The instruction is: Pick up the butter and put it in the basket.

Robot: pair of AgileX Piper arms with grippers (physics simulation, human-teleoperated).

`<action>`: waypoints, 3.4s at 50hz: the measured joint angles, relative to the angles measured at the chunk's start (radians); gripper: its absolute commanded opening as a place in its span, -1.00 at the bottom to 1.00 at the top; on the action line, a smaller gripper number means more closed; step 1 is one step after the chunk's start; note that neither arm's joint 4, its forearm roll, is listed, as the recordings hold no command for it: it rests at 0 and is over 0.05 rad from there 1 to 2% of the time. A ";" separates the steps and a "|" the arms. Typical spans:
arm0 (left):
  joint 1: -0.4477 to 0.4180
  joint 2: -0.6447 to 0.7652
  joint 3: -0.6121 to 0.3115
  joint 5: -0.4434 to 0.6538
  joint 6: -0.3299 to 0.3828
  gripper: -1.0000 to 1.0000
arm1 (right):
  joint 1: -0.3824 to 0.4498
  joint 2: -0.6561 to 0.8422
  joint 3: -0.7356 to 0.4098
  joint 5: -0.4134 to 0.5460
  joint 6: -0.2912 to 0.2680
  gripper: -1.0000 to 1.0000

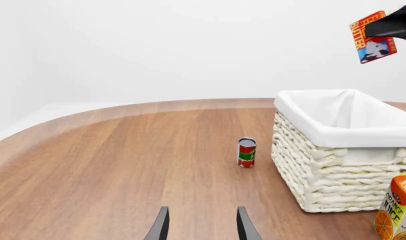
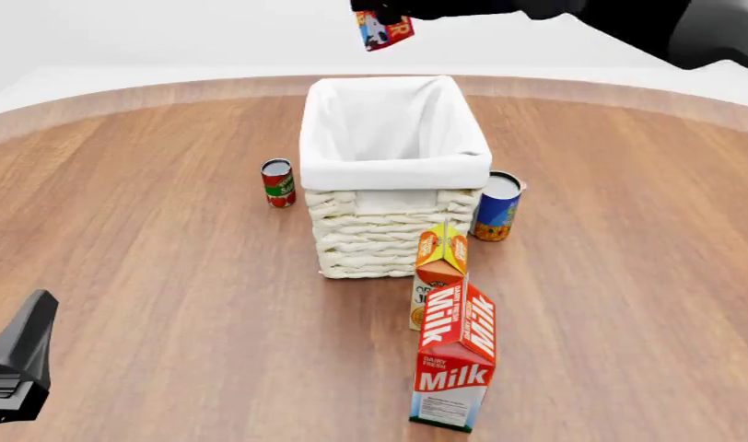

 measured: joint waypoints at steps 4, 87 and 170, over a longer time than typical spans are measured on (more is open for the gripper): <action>0.000 0.000 0.000 0.000 0.000 1.00 | 0.003 0.012 0.009 -0.005 0.001 -1.00; 0.000 0.000 0.000 0.000 0.000 1.00 | -0.029 0.131 0.210 -0.158 0.047 -1.00; 0.000 0.000 0.000 0.000 0.000 1.00 | -0.061 0.257 0.101 -0.166 0.030 -1.00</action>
